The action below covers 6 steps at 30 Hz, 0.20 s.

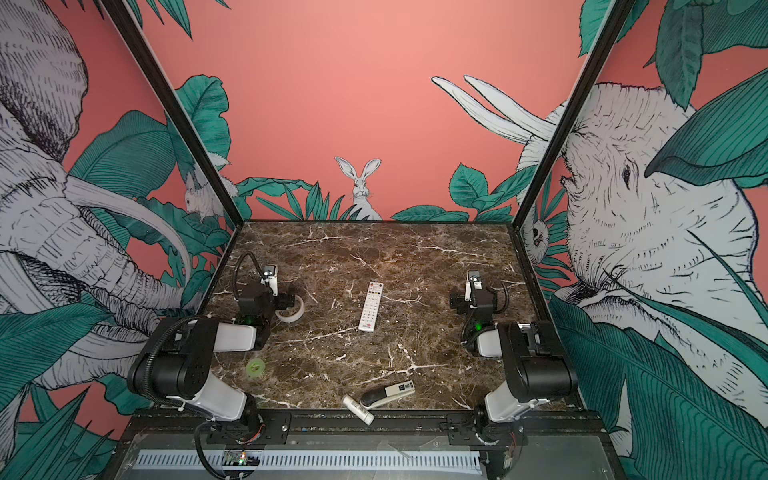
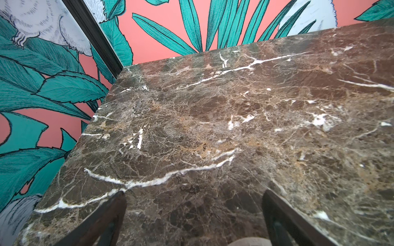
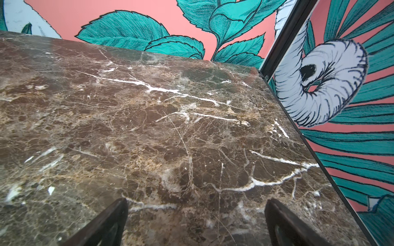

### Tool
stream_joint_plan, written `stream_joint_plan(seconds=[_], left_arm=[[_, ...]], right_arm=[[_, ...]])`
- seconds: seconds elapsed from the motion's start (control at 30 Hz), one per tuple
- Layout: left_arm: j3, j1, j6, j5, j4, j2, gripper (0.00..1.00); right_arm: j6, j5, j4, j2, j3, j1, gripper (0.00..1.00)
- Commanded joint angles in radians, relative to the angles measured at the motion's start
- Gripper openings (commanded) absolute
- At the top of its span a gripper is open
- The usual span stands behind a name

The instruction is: Load the batteries into the remote control

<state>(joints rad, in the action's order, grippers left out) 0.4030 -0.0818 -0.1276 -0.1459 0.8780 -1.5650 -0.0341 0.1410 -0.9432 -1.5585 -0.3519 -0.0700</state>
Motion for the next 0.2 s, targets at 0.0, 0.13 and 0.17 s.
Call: stream_joint_plan(seconds=[0.0, 0.13, 0.17], left_arm=[[0.000, 0.003, 0.004, 0.009, 0.005, 0.014, 1.00], [0.000, 0.003, 0.004, 0.009, 0.004, 0.014, 1.00], [0.000, 0.003, 0.004, 0.009, 0.005, 0.014, 1.00]], right_arm=[[-0.006, -0.009, -0.008, 0.010, -0.017, 0.003, 0.99], [0.009, -0.013, 0.022, 0.009, -0.034, 0.015, 0.99], [0.010, -0.016, 0.023, 0.011, -0.034, 0.018, 0.99]])
